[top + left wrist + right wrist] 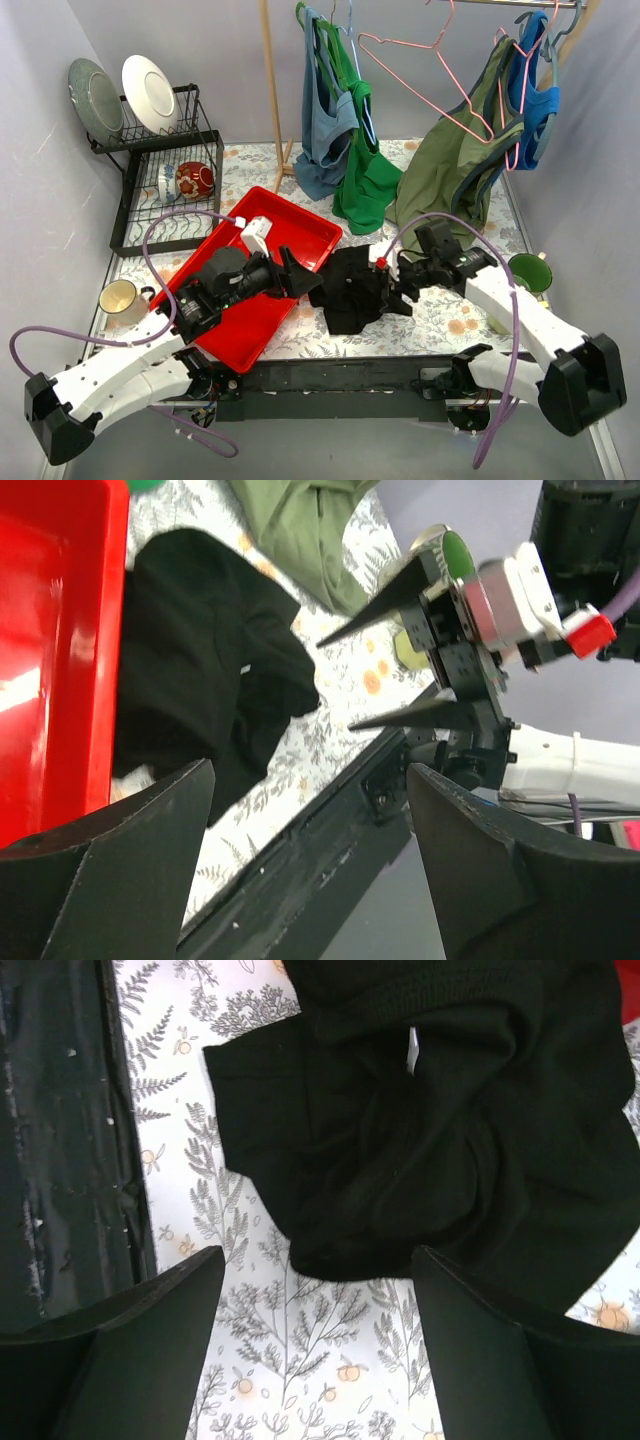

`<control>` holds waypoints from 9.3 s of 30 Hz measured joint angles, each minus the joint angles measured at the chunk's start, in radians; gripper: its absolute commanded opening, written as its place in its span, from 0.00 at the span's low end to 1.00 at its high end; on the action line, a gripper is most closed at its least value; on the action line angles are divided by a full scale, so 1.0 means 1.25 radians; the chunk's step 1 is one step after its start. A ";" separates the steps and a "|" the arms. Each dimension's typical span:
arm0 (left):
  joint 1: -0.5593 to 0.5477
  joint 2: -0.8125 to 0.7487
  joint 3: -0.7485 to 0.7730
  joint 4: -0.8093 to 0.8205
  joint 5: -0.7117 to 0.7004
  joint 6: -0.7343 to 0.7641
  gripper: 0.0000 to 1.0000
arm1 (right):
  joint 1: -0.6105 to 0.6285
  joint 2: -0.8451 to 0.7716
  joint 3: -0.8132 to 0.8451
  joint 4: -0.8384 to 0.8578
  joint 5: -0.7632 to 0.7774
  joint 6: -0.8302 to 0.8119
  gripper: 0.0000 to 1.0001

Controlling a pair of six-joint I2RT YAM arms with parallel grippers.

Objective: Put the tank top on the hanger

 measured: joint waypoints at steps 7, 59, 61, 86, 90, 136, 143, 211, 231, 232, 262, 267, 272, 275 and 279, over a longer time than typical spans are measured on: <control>-0.056 -0.007 -0.106 0.002 -0.005 -0.097 0.75 | 0.060 0.101 0.007 0.072 0.080 0.047 0.67; -0.273 0.010 0.329 -0.067 -0.354 0.035 0.00 | -0.117 -0.287 0.316 -0.092 0.526 -0.070 0.01; -0.273 -0.030 0.251 -0.078 -0.385 -0.001 0.00 | -0.133 -0.298 0.233 -0.093 0.568 -0.079 0.01; -0.186 0.115 -0.166 0.126 -0.250 -0.256 0.34 | -0.158 -0.174 0.350 -0.287 0.241 -0.032 0.73; -0.180 0.077 -0.162 0.125 -0.238 -0.229 0.68 | -0.158 -0.136 0.496 -0.130 0.259 0.132 0.86; -0.180 -0.217 -0.113 -0.118 -0.228 -0.182 0.98 | -0.363 0.493 0.887 0.265 0.150 0.701 0.01; -0.180 -0.196 -0.113 -0.101 -0.226 -0.184 0.98 | -0.363 0.477 0.860 0.298 0.146 0.662 0.01; -0.287 0.474 0.323 -0.460 -0.431 -0.251 0.00 | -0.364 -0.402 0.316 -0.515 0.036 -0.105 0.01; -0.050 0.277 0.245 -0.331 -0.188 -0.128 0.34 | -0.336 -0.411 0.317 -0.540 -0.011 -0.105 0.01; -0.068 0.277 0.246 -0.330 -0.185 -0.135 0.38 | -0.336 -0.407 0.317 -0.540 0.001 -0.101 0.01; -0.306 0.590 0.411 -0.504 -0.475 -0.238 0.43 | -0.336 -0.450 0.251 -0.554 0.074 -0.055 0.01; -0.301 0.611 0.411 -0.501 -0.495 -0.234 0.08 | -0.336 -0.460 0.251 -0.554 0.066 -0.055 0.01; -0.267 0.606 0.398 -0.491 -0.504 -0.219 0.00 | -0.336 -0.471 0.243 -0.554 0.050 -0.055 0.01; -0.229 0.576 0.378 -0.475 -0.499 -0.207 0.00 | -0.336 -0.472 0.236 -0.555 0.032 -0.053 0.01; -0.155 0.494 0.330 -0.431 -0.472 -0.182 0.00 | -0.334 -0.473 0.227 -0.555 0.008 -0.053 0.01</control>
